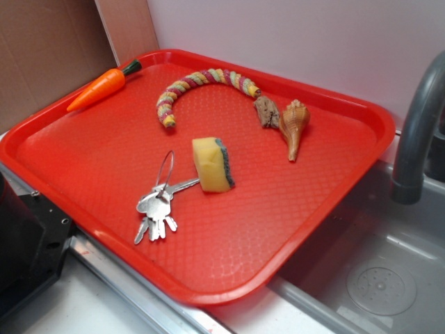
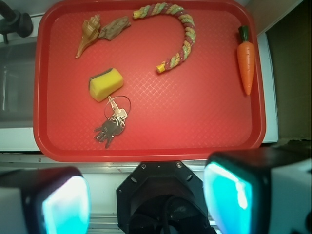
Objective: Grab the shell.
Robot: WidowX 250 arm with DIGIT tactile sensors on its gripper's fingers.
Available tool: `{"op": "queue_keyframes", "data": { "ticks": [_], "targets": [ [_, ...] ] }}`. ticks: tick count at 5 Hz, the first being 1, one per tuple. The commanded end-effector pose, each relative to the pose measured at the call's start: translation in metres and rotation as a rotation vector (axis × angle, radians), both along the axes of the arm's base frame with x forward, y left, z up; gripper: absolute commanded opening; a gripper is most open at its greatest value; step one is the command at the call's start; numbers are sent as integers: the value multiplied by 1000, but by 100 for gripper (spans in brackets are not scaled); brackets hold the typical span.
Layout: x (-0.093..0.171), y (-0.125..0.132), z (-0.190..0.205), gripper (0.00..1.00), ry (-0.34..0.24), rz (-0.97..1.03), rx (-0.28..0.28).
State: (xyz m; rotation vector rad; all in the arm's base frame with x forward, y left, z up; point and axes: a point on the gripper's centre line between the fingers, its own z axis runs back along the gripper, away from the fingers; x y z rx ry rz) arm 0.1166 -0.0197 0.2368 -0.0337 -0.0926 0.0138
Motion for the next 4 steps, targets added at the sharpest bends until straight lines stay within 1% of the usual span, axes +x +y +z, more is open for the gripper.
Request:
{"op": "queue_keyframes", "data": {
  "ticks": [1, 2, 3, 4],
  "targets": [
    [0, 0, 0, 100, 0, 0, 0],
    [50, -23, -50, 100, 77, 193, -20],
    [97, -45, -76, 100, 189, 316, -46],
    [97, -45, -76, 100, 189, 316, -46]
  ]
}}
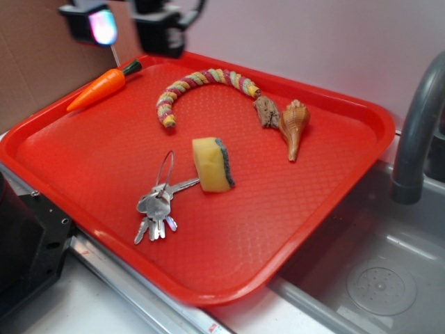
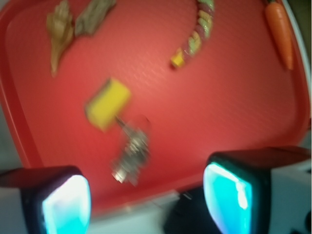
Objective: Grab the shell.
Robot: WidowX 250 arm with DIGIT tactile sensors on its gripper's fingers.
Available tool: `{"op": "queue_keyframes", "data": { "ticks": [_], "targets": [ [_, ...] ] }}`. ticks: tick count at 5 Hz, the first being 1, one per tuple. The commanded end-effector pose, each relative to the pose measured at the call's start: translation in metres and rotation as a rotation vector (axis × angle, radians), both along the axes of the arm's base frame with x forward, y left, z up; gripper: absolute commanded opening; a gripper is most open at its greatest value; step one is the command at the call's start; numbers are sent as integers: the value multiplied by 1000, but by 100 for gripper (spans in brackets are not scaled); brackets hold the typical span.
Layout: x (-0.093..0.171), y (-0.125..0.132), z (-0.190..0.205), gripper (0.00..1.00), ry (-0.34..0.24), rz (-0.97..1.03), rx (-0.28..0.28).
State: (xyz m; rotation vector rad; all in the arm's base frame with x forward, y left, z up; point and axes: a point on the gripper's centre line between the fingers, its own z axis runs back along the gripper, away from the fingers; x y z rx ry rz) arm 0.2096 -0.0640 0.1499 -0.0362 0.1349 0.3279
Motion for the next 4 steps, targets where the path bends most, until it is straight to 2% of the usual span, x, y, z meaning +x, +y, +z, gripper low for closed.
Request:
{"op": "queue_keyframes", "data": {
  "ticks": [1, 2, 3, 4],
  "targets": [
    [4, -1, 11, 100, -47, 9, -19],
    [4, -1, 11, 100, -47, 9, -19],
    [29, -10, -21, 100, -130, 231, -33],
    [55, -16, -37, 100, -277, 302, 27]
  ]
}}
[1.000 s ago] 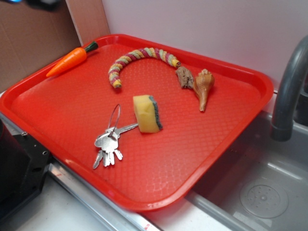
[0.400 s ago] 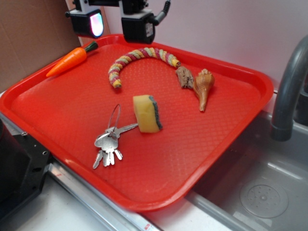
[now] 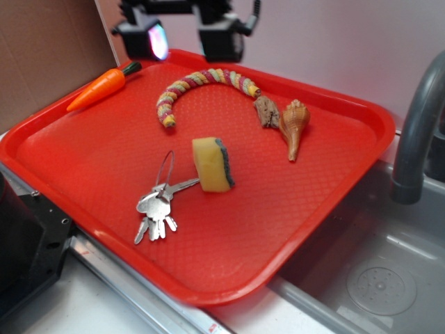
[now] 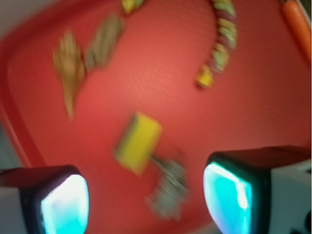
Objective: Grab the shell.
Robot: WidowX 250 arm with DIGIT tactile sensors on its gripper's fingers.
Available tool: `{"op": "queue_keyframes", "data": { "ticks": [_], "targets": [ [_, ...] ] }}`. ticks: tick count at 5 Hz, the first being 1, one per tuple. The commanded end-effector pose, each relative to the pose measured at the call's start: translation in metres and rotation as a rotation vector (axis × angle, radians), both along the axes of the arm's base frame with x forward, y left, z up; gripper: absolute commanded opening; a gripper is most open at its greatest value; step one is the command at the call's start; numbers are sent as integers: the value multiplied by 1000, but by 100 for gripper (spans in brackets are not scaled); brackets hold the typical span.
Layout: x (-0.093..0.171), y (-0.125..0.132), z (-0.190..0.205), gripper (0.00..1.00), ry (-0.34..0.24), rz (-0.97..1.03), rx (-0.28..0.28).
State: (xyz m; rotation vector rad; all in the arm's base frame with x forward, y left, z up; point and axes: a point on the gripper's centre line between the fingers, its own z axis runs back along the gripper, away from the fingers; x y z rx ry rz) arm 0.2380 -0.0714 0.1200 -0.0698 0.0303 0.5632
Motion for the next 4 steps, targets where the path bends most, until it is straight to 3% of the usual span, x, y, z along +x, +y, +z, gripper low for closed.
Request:
{"op": "queue_keyframes", "data": {
  "ticks": [1, 3, 4],
  "targets": [
    [59, -17, -35, 100, -179, 23, 57],
    [104, -27, -65, 100, -143, -83, 61],
    [105, -32, -81, 100, -107, -108, 49]
  ]
}}
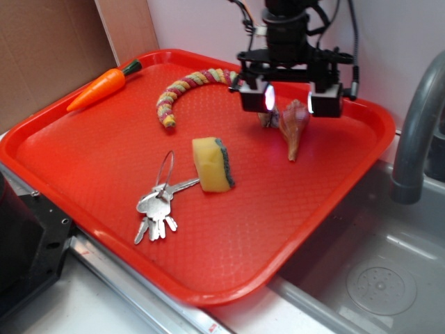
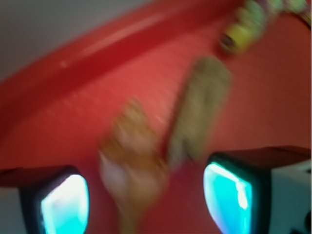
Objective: Grab the shell.
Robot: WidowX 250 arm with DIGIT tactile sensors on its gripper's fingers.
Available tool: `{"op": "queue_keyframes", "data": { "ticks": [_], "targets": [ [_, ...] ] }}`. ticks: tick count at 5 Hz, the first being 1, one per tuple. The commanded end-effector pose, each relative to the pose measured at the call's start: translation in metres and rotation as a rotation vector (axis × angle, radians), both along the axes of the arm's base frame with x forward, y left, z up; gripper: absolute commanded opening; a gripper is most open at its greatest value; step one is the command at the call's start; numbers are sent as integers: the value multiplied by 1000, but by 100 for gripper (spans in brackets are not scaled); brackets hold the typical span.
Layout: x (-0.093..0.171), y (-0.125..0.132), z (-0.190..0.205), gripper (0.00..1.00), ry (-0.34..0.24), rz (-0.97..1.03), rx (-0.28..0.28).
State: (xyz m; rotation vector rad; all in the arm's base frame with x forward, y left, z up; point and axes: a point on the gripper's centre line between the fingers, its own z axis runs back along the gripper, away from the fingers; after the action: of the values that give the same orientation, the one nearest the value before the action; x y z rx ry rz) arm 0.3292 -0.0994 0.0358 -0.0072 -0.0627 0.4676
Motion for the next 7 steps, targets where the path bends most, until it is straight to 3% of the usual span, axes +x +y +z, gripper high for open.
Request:
{"op": "queue_keyframes", "data": {
  "ticks": [1, 2, 3, 4, 5, 6, 7],
  "targets": [
    [0, -7, -14, 82, 35, 18, -24],
    [5, 2, -12, 0, 63, 62, -40],
    [-7, 4, -5, 0, 77, 33, -29],
    [-42, 1, 36, 0, 39, -182, -65],
    [-69, 9, 84, 0, -10, -260, -72],
    [-93, 36, 128, 0, 0, -308, -36],
    [-93, 72, 143, 0, 11, -364, -7]
  ]
}}
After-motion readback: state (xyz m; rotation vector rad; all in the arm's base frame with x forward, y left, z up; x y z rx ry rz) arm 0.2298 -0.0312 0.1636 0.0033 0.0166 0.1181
